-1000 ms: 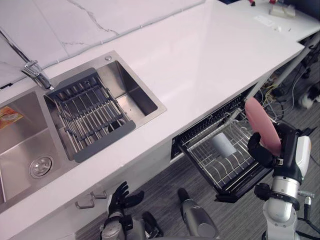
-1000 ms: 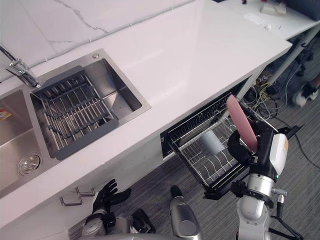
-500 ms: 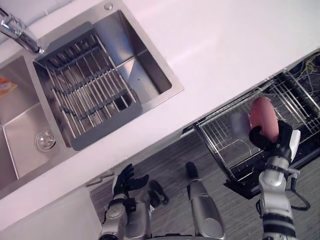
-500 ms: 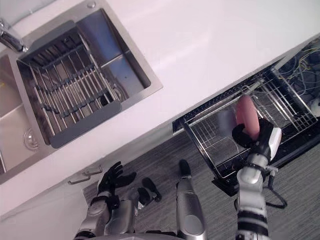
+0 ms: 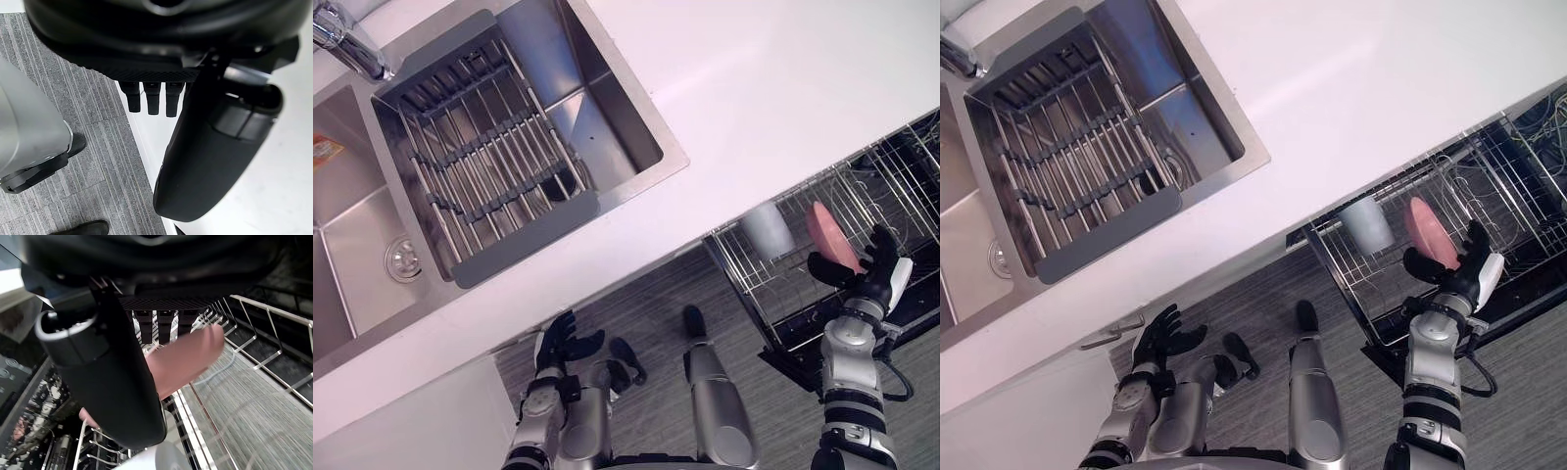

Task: Walk over to the sink, pick up the cup, carry it to the dishwasher, place the cup inside the dishwasher, then close the dishwasher door

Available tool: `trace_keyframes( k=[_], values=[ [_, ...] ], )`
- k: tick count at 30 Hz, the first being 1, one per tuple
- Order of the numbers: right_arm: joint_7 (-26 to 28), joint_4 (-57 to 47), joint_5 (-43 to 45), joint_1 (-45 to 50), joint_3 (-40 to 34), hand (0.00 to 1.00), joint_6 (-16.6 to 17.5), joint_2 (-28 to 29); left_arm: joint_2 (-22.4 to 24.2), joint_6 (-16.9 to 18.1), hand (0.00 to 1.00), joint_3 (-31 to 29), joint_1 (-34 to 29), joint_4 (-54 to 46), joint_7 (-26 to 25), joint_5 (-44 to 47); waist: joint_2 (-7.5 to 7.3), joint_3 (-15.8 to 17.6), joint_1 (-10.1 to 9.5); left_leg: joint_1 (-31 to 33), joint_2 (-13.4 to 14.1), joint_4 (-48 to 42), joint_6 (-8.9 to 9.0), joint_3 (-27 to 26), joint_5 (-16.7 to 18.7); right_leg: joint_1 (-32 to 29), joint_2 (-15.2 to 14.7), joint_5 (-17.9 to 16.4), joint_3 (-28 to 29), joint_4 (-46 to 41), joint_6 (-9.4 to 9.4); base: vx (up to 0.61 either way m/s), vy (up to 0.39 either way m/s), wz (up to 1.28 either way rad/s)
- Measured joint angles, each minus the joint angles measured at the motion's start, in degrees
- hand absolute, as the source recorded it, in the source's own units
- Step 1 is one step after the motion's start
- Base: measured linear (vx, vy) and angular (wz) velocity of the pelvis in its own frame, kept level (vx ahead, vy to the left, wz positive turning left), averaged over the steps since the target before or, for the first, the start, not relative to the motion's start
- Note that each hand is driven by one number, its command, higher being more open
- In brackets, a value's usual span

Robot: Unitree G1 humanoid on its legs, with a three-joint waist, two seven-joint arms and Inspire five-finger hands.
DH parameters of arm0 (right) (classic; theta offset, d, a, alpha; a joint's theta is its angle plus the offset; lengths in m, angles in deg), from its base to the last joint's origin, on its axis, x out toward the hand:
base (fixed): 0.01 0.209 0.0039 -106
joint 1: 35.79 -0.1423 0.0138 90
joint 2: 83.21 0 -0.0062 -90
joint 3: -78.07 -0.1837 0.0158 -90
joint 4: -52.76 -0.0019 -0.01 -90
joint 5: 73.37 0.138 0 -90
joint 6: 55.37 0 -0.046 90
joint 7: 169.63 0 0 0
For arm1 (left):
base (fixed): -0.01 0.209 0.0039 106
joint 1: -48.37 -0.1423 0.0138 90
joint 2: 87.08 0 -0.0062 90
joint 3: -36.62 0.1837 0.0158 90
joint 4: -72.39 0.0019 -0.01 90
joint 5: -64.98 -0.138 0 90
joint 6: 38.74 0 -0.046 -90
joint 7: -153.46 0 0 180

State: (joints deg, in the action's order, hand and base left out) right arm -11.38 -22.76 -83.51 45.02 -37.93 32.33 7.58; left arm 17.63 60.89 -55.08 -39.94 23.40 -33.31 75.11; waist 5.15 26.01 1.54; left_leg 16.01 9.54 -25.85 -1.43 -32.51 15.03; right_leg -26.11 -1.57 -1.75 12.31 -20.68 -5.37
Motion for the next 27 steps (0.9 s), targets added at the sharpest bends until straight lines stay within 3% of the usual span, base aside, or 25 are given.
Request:
trace_keyframes(
  k=[6, 12, 17, 21, 24, 27],
  values=[
    [-0.7, -14.3, 0.0, 10.0, 0.0, 0.9, 0.1, 4.2, 0.1, -0.3, 0.9, -0.2, -0.1, -0.2, -0.4, -0.1, -1.44, 0.8, 0.14, -1.9, 1.1, -1.2, 0.38, 1.2, 0.7, 2.5, 0.5, -0.8, -1.4, -0.7, 0.55, -0.01, -0.059, 0.06],
    [1.9, -21.2, 1.9, 20.0, 2.8, 0.9, 0.4, 8.8, -0.2, -1.1, 0.9, -0.9, -1.9, -0.1, 0.1, -1.3, -3.59, 0.0, 0.77, -4.9, 1.8, -1.4, 1.06, 1.9, 1.5, 6.1, 0.9, -2.1, -2.6, -0.7, 1.13, 0.03, -0.045, 0.07],
    [5.9, -24.8, 2.1, 26.9, 4.6, 0.9, 1.4, 13.3, 0.4, -2.2, 0.9, -2.5, -4.8, 0.0, 1.1, -3.0, -5.54, -5.1, 0.91, -7.8, 2.7, -1.1, 1.53, 1.4, 1.3, 8.9, 1.3, -2.6, -4.1, -0.2, 1.34, 0.1, -0.042, -0.02],
    [6.9, -25.3, 2.0, 30.0, 6.1, 0.9, 2.6, 13.9, 0.7, -2.9, 0.9, -3.1, -6.4, 0.1, 1.9, -3.5, -5.9, -9.3, 0.98, -9.6, 2.6, -0.6, 1.7, 1.3, 1.2, 11.0, 0.7, -2.8, -6.0, 1.0, 1.47, 0.06, -0.011, -0.01],
    [7.7, -27.8, 1.8, 30.0, 6.4, 0.9, 6.6, 14.5, 0.8, -3.5, 0.9, -3.0, -8.0, 0.8, 1.9, -3.6, -6.4, -12.3, 1.11, -11.0, 2.1, 0.1, 1.7, 2.0, 1.2, 13.0, 0.1, -3.0, -7.1, 1.9, 1.34, 0.02, 0.01, 0.13],
    [9.2, -27.7, 1.8, 29.4, 10.1, 0.9, 8.2, 15.0, 0.4, -3.5, 0.9, -3.0, -9.3, 0.9, 2.0, -3.6, -7.72, -13.9, 0.74, -12.6, 1.4, 2.0, 1.78, 3.0, 1.3, 15.0, -0.5, -3.2, -8.4, 2.8, 1.42, -0.02, 0.0, 0.29]
  ],
)
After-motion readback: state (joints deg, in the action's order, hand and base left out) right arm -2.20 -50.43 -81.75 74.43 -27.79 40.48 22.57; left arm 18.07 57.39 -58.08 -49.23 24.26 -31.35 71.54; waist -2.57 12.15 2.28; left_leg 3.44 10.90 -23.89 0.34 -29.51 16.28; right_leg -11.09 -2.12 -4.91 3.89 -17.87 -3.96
